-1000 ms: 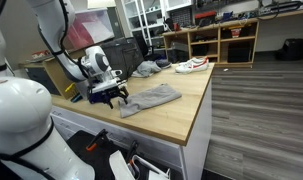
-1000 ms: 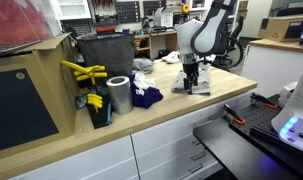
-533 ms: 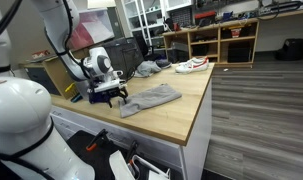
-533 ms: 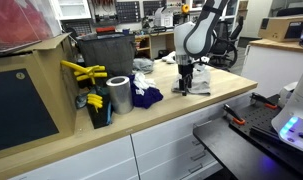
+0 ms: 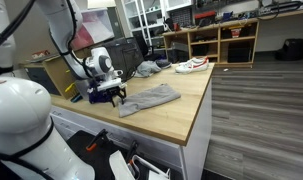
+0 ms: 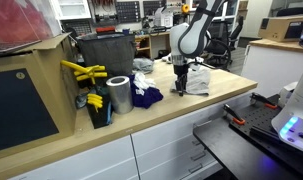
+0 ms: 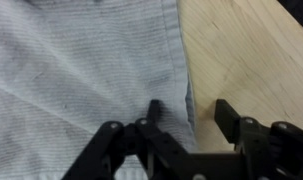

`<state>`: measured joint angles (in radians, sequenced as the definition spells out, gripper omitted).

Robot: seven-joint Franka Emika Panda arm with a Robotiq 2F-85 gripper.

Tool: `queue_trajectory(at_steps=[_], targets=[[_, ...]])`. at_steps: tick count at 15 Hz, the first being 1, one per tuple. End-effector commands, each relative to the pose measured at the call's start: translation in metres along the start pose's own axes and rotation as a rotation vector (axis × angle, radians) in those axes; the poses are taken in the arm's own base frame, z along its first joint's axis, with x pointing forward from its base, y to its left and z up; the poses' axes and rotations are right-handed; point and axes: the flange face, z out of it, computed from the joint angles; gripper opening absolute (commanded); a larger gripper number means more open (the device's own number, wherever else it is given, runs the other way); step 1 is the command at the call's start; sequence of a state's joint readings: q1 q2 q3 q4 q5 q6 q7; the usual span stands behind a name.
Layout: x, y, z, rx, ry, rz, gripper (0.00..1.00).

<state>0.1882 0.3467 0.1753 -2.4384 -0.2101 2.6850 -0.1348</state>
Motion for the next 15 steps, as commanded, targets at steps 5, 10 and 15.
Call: queue_trajectory(at_steps=[5, 10, 15], targets=[[0.013, 0.011, -0.014, 0.012, 0.015, 0.011, 0.00], [0.020, 0.016, -0.031, 0.039, 0.054, 0.045, 0.01], [0.024, 0.041, -0.052, 0.166, 0.128, 0.099, 0.01]])
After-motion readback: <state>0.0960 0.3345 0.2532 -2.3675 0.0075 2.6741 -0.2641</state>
